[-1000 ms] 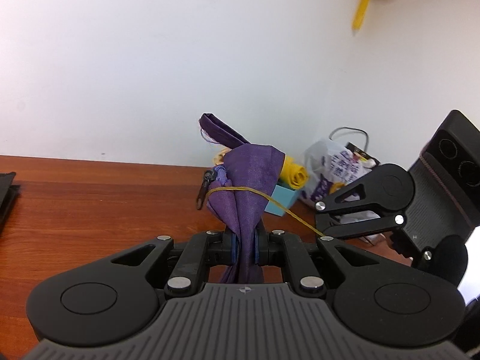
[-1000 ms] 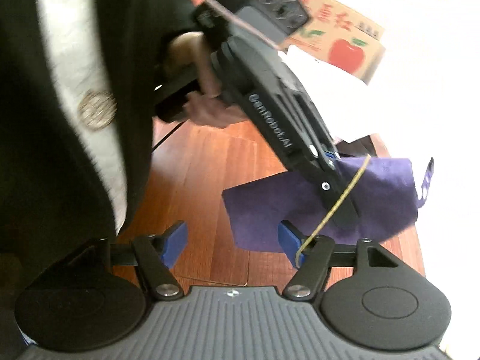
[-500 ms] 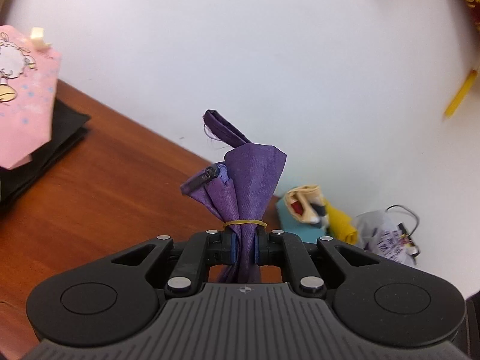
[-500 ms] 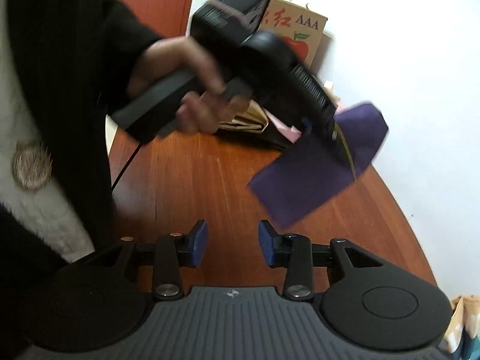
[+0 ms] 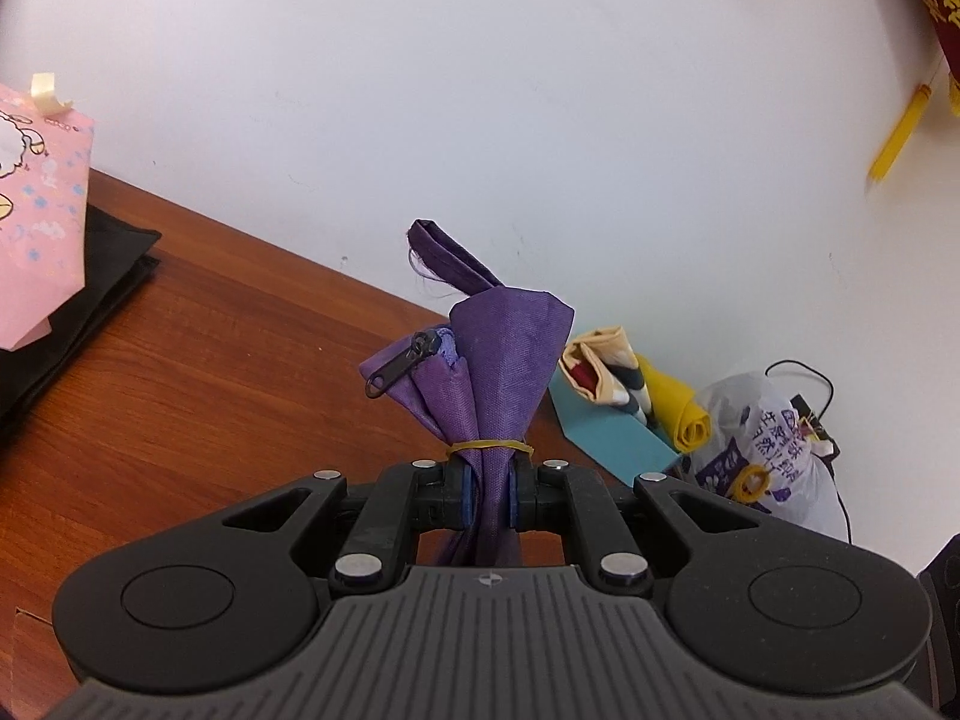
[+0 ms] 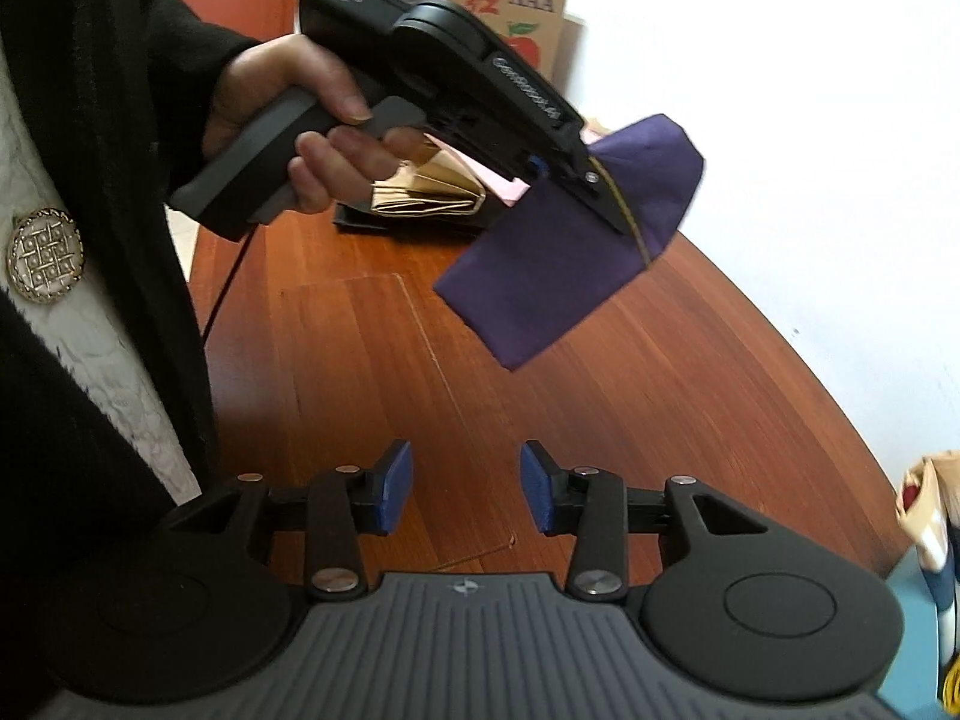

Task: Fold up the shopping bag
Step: 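Grasp the banded purple bundle with the right tool from the left tool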

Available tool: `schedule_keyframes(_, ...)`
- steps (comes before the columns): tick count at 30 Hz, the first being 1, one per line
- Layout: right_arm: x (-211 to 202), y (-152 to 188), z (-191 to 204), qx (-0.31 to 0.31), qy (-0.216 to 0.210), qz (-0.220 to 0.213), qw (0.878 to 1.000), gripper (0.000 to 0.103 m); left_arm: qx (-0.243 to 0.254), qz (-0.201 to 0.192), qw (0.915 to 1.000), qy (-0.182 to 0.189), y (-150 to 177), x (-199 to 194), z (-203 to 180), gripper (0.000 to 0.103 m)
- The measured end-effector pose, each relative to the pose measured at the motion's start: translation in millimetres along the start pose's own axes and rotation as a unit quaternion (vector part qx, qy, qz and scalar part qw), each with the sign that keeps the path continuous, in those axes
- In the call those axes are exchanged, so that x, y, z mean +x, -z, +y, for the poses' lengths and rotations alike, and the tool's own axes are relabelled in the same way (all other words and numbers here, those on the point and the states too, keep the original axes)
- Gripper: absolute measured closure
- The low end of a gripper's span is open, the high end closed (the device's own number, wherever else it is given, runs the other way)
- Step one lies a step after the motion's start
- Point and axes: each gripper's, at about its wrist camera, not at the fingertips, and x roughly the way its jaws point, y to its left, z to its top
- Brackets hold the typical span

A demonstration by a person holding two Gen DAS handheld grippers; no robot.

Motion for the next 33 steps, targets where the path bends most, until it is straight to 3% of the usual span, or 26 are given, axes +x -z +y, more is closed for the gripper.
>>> schedule_keyframes(6,-19.6,10.1,0.8,0.028,0.027,-0.003,0.999,0.052,0.012,0.014,0.9998,0.001,3.9,-1.6,-4.7,0.092)
schedule_keyframes(16,-91.4,39.4,13.3,0.097,0.076,-0.018,0.992,0.046,0.020,0.038,0.9990,0.013,12.4,-10.1,-17.6,0.091)
schedule_keyframes(26,-113.8,56.9,14.4,0.183,0.087,-0.048,0.978,0.039,-0.015,0.059,0.9968,0.051,17.7,-15.2,-21.8,0.091)
schedule_keyframes(33,-118.1,47.1,7.9,0.237,0.069,-0.061,0.967,0.030,-0.071,0.094,0.9884,0.096,23.4,-12.6,-17.7,0.091)
